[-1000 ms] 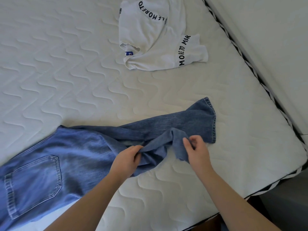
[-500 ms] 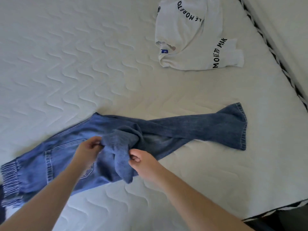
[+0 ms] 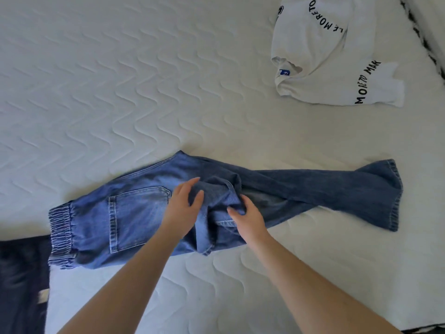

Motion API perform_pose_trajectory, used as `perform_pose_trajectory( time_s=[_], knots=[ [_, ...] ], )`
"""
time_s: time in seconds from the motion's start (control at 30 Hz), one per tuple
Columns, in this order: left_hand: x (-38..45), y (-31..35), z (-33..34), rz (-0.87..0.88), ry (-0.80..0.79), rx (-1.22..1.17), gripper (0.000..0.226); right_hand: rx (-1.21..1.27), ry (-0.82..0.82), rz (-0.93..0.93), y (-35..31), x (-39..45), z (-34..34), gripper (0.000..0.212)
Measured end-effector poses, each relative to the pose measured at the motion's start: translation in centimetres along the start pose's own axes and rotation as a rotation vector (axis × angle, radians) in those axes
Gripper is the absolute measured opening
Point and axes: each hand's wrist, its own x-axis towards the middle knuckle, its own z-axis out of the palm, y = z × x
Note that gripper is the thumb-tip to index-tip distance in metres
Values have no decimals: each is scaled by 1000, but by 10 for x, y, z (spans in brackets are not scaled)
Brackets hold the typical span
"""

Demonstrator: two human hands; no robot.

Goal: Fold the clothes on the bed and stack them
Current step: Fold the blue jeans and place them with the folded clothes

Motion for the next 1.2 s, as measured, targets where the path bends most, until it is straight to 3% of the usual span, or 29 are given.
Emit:
perform_pose_trajectory(
  time_s=[0.07,0.17,0.23,0.3,0.43,0.57,0.73,0.9,1.03,1.2],
  knots=[
    [-2,3,-1,-3,70,67,38,-80,-32,-63,-2,1,9,40],
    [-6,3,-10,85,203,232,32,-86,-158,-135,-9,-1,26,45],
    [-7,5,-15,193,179,243,31,-41,-322,-151,-14,-3,32,51],
    [-6,10,-14,264,130,253,33,16,-368,-143,-16,-2,27,56],
    [1,28,-1,349,49,268,35,258,-92,-67,2,8,-16,55],
    [8,51,31,466,-61,358,31,232,124,-45,39,21,-83,42],
    [10,83,94,616,-154,432,31,41,266,-100,82,27,-162,44],
    [15,111,162,685,-294,560,41,-362,434,-165,120,27,-234,58],
    [27,133,214,691,-396,770,59,-680,356,17,150,34,-280,79],
    [32,154,261,697,-430,955,71,-907,279,-4,179,50,-307,83]
  ],
)
